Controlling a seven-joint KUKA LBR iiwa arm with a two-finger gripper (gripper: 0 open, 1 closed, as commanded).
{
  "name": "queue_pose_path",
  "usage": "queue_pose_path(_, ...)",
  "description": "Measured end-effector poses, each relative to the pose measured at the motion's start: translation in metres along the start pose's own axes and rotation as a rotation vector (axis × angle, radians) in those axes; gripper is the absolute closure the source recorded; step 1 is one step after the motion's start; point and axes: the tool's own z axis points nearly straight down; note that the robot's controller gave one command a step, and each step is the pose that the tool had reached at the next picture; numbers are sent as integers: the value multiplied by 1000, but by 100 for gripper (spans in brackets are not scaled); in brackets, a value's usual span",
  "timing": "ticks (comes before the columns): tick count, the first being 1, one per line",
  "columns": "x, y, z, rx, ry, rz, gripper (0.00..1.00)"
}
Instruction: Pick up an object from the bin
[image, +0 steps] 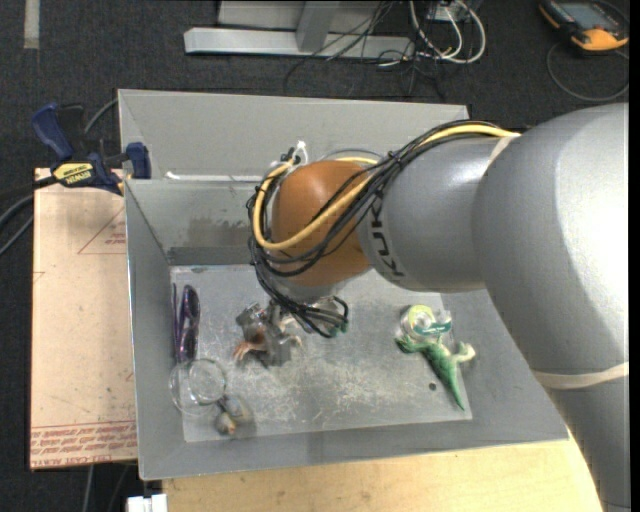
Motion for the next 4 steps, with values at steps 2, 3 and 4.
queue_pose_path(2,-2,3,4,-1,-2,12,100)
queue_pose_path(3,-2,3,4,-1,-2,13,100)
queue_pose_path(4,-10,-2,3,-1,-6,3,100)
